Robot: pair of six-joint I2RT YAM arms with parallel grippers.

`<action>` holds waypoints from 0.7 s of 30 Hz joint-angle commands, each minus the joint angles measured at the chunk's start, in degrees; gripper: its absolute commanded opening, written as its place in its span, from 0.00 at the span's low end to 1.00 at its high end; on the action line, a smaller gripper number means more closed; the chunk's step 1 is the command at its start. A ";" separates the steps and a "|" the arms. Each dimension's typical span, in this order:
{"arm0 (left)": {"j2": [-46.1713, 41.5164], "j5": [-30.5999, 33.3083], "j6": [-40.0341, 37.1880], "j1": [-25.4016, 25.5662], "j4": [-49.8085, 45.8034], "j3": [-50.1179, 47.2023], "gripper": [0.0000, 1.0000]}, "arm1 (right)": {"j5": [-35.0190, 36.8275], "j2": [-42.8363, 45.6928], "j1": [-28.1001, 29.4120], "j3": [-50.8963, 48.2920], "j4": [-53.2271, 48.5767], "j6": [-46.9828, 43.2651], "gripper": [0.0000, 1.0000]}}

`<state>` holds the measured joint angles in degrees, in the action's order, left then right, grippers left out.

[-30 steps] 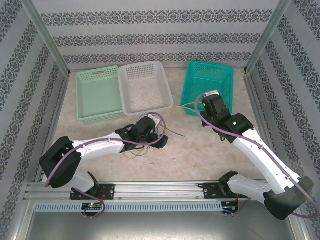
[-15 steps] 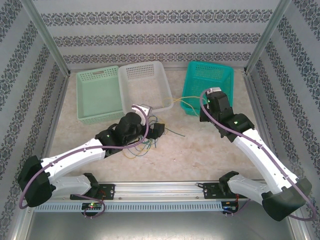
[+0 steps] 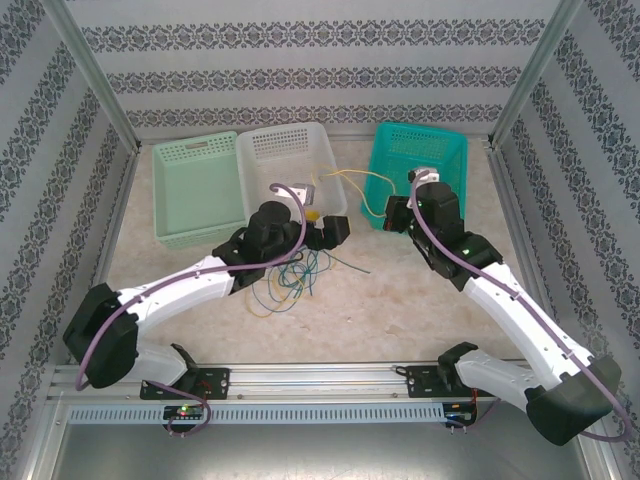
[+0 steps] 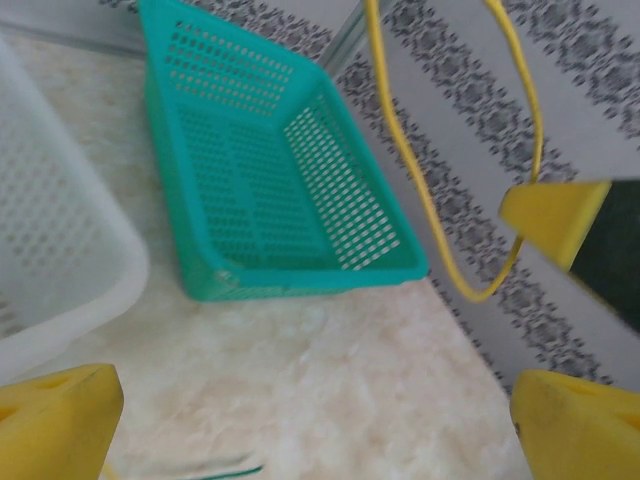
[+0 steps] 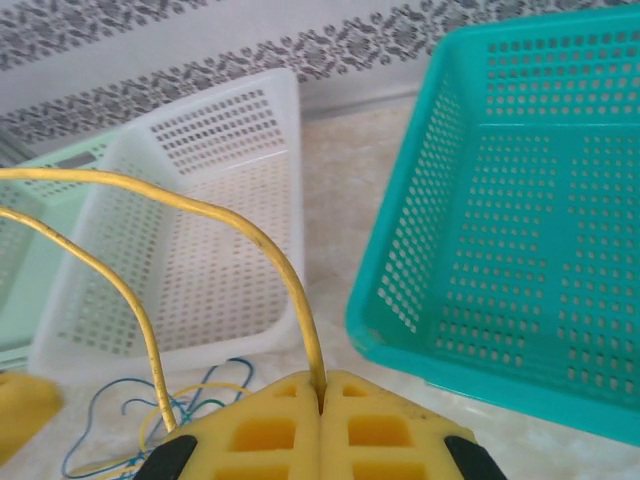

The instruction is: Untangle the cables

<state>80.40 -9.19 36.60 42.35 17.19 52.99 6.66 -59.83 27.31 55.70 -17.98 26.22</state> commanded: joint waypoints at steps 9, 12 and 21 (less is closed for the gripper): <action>5.17 -3.98 5.32 -1.80 11.89 4.59 1.00 | 2.54 0.05 4.74 -0.51 5.71 -0.74 0.00; 5.13 -2.10 5.09 -2.17 12.17 4.58 0.97 | 2.23 -0.11 5.20 -0.62 5.53 -1.22 0.00; 6.91 -1.82 4.36 -3.40 13.13 6.73 0.80 | -0.97 -0.28 5.47 -1.11 6.99 -2.50 0.00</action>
<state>86.06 -10.92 41.10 39.70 26.68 57.25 7.33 -59.88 32.05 55.09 -13.21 25.10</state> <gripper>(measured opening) 0.809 0.050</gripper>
